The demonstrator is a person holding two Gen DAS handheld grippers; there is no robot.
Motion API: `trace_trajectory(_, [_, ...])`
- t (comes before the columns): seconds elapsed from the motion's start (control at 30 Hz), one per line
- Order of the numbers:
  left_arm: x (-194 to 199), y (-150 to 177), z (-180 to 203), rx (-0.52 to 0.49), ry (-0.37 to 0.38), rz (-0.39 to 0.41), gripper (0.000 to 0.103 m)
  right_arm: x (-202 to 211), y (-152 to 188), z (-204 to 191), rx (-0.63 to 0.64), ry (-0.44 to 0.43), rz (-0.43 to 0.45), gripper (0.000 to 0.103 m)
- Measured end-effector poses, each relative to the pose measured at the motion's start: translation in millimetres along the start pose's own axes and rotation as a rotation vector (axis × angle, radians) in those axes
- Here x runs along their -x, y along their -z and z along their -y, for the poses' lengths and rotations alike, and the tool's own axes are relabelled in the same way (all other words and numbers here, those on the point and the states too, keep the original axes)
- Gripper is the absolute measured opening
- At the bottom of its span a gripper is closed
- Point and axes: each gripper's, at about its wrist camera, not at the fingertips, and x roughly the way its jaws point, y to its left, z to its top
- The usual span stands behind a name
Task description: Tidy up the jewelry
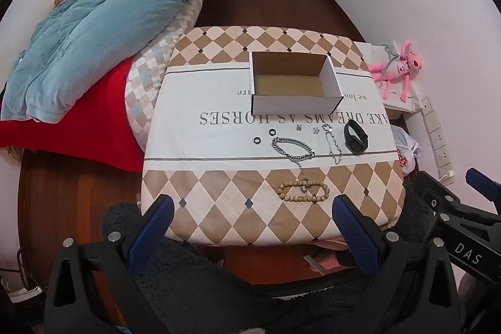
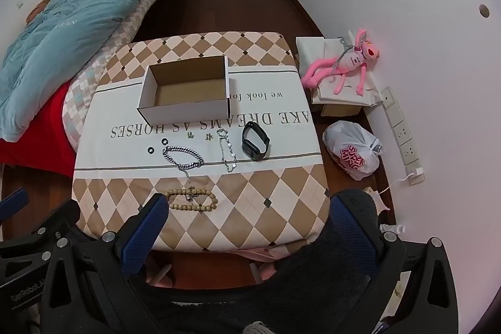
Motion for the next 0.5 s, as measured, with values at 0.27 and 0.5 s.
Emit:
trace_trajectory(0.27, [0.0, 0.1, 0.5, -0.001, 0.003, 0.004, 0.103, -4.3, -1.0, 1.8, -0.010, -0.001, -0.006, 0.103])
trace_trajectory(0.5, [0.1, 0.0, 0.3, 0.001, 0.005, 0.004, 0.103, -2.0, -0.2, 2.2, -0.006, -0.005, -0.001, 0.103])
